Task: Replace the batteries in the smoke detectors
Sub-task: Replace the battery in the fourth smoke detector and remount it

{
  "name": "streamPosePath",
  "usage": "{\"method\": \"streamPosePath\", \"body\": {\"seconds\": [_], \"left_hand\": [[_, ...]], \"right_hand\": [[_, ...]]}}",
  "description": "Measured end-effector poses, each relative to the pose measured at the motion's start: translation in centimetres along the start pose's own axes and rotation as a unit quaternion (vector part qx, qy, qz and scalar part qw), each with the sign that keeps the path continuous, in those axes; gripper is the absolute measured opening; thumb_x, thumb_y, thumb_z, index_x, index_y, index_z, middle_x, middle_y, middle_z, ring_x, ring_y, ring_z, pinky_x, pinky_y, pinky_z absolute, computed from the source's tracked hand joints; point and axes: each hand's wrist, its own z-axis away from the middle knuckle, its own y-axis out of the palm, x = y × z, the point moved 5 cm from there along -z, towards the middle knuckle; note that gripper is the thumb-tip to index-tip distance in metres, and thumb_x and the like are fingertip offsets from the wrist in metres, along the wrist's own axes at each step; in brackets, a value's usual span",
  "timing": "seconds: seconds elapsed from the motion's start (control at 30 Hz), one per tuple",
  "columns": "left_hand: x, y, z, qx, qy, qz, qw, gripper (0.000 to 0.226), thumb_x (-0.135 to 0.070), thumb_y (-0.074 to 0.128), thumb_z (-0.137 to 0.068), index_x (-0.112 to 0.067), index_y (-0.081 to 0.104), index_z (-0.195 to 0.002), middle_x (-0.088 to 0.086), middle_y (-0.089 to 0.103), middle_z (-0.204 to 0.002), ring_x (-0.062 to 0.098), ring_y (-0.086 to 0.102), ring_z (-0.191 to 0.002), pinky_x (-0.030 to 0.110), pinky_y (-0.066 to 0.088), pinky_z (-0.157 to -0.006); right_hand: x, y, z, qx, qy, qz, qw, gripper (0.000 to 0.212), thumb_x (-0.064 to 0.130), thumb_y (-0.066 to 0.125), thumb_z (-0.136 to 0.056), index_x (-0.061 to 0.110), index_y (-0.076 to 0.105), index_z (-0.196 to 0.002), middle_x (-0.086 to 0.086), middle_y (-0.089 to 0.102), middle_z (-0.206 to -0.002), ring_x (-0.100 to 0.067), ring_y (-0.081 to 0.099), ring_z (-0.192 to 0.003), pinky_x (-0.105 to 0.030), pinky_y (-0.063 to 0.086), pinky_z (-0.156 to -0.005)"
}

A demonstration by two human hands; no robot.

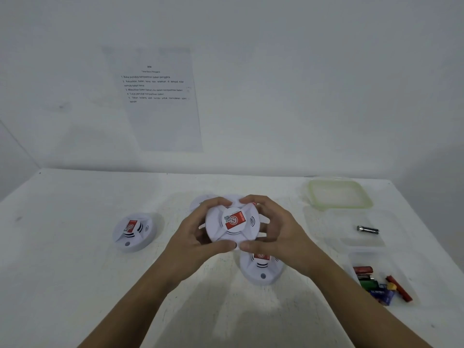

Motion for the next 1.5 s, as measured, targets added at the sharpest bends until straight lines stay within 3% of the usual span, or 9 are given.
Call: {"method": "streamPosePath", "body": {"seconds": [0.27,0.5,0.77,1.03,1.23,1.33,1.5], "left_hand": [[-0.1,-0.4,0.0,0.005,0.007,0.0,1.0,0.062,0.001,0.08,-0.079,-0.024,0.057,-0.13,-0.003,0.065,-0.129,0.022,0.065,-0.117,0.034,0.061,-0.084],[-0.6,-0.3,-0.2,0.017,0.029,0.005,0.999,0.06,0.003,0.079,-0.079,-0.018,0.057,-0.13,0.001,0.062,-0.133,0.024,0.063,-0.12,0.04,0.061,-0.086],[-0.5,-0.7,0.0,0.011,0.021,0.003,1.0,0.058,0.003,0.08,-0.078,-0.021,0.059,-0.126,-0.004,0.064,-0.128,0.02,0.064,-0.118,0.03,0.06,-0.079],[-0.9,-1.0,0.0,0.015,0.017,0.01,1.0,0.059,0.006,0.079,-0.078,-0.022,0.06,-0.126,-0.001,0.065,-0.127,0.02,0.065,-0.116,0.028,0.06,-0.079],[-0.7,-1.2,0.3,0.012,0.016,0.002,1.0,0.059,0.004,0.079,-0.078,-0.026,0.059,-0.125,-0.009,0.064,-0.126,0.016,0.064,-0.118,0.027,0.06,-0.08],[-0.6,-1.4,0.6,0.014,0.018,-0.012,1.0,0.06,0.001,0.079,-0.079,-0.025,0.056,-0.127,-0.012,0.064,-0.126,0.013,0.063,-0.119,0.026,0.059,-0.082],[-0.2,-2.3,1.2,-0.006,-0.004,0.001,1.0,0.067,0.001,0.08,-0.079,-0.026,0.051,-0.133,-0.001,0.066,-0.126,0.022,0.067,-0.116,0.032,0.061,-0.085]], "right_hand": [[-0.2,0.1,-0.2,0.009,-0.003,0.0,1.0,0.064,-0.008,0.08,-0.079,0.016,0.053,-0.131,-0.005,0.065,-0.128,-0.029,0.069,-0.113,-0.045,0.062,-0.085],[-0.2,0.2,-0.5,-0.003,-0.018,0.028,0.999,0.061,-0.005,0.083,-0.077,0.015,0.058,-0.128,0.001,0.064,-0.133,-0.028,0.068,-0.114,-0.042,0.063,-0.081],[-0.6,0.4,-0.6,0.01,-0.021,0.023,0.999,0.062,-0.005,0.082,-0.078,0.015,0.057,-0.131,0.0,0.063,-0.133,-0.03,0.068,-0.115,-0.049,0.062,-0.084],[-0.6,0.6,-0.9,0.014,-0.027,0.025,0.999,0.063,-0.002,0.083,-0.078,0.015,0.056,-0.132,0.0,0.062,-0.136,-0.031,0.067,-0.117,-0.055,0.06,-0.086],[-0.9,0.9,-1.0,0.007,-0.023,0.024,0.999,0.065,-0.002,0.085,-0.076,0.016,0.057,-0.132,0.0,0.062,-0.135,-0.031,0.067,-0.117,-0.055,0.061,-0.085],[-1.2,1.3,-1.0,0.005,-0.019,0.023,1.0,0.068,-0.002,0.087,-0.074,0.018,0.058,-0.132,0.0,0.063,-0.132,-0.029,0.066,-0.117,-0.053,0.061,-0.086],[-1.5,1.9,-1.0,0.0,-0.011,0.009,1.0,0.071,-0.005,0.087,-0.071,0.018,0.057,-0.132,0.004,0.065,-0.129,-0.024,0.066,-0.119,-0.044,0.062,-0.086]]}}
